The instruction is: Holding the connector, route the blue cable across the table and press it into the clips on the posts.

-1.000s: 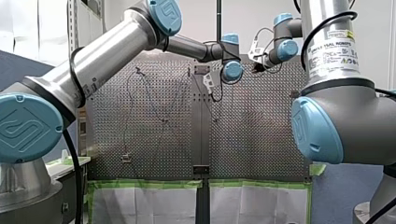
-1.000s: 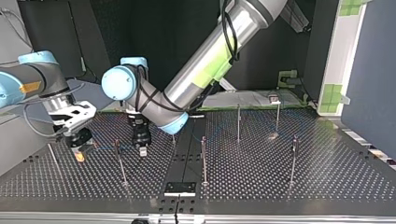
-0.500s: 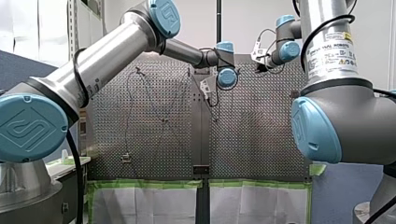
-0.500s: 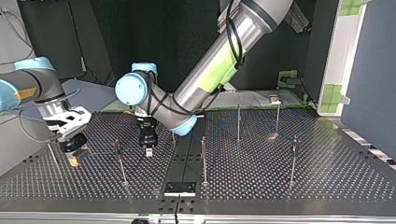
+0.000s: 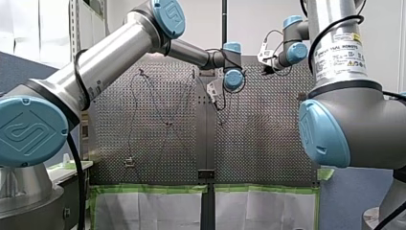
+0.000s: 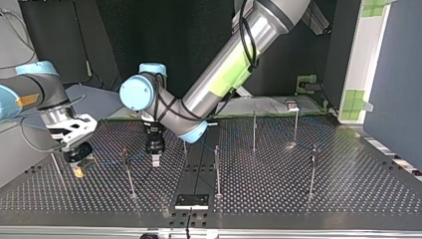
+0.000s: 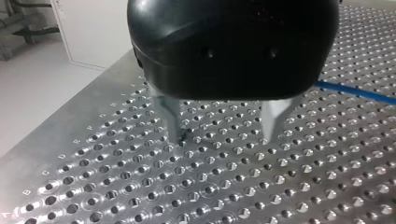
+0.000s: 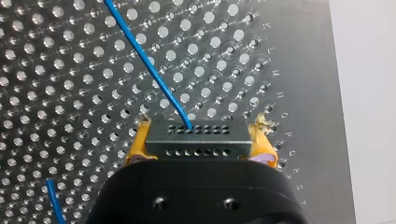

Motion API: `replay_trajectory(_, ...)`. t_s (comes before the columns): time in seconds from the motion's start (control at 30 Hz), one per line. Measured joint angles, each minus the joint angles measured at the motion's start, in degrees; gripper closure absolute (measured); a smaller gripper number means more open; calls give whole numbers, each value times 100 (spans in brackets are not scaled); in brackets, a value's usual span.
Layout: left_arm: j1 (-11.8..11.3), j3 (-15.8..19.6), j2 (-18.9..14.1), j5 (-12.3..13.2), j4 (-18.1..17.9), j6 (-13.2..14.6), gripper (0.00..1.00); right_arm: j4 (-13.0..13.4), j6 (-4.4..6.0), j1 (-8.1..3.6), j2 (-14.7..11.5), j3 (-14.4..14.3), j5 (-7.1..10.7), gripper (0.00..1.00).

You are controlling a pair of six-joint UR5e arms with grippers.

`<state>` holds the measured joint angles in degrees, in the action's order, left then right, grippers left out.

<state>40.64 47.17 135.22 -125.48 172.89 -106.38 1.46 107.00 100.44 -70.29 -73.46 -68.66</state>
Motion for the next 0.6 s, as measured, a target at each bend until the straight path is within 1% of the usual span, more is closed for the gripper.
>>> replay_trajectory(0.37,36,-13,-8,-6,339,-61,0,0,-8,13,4,0,0,100)
replay_trajectory(0.53,105,-10,-60,-16,567,-239,0,0,-6,11,6,1,0,100)
replay_trajectory(0.6,161,10,-92,-58,680,-343,0,0,-4,10,6,0,0,100)
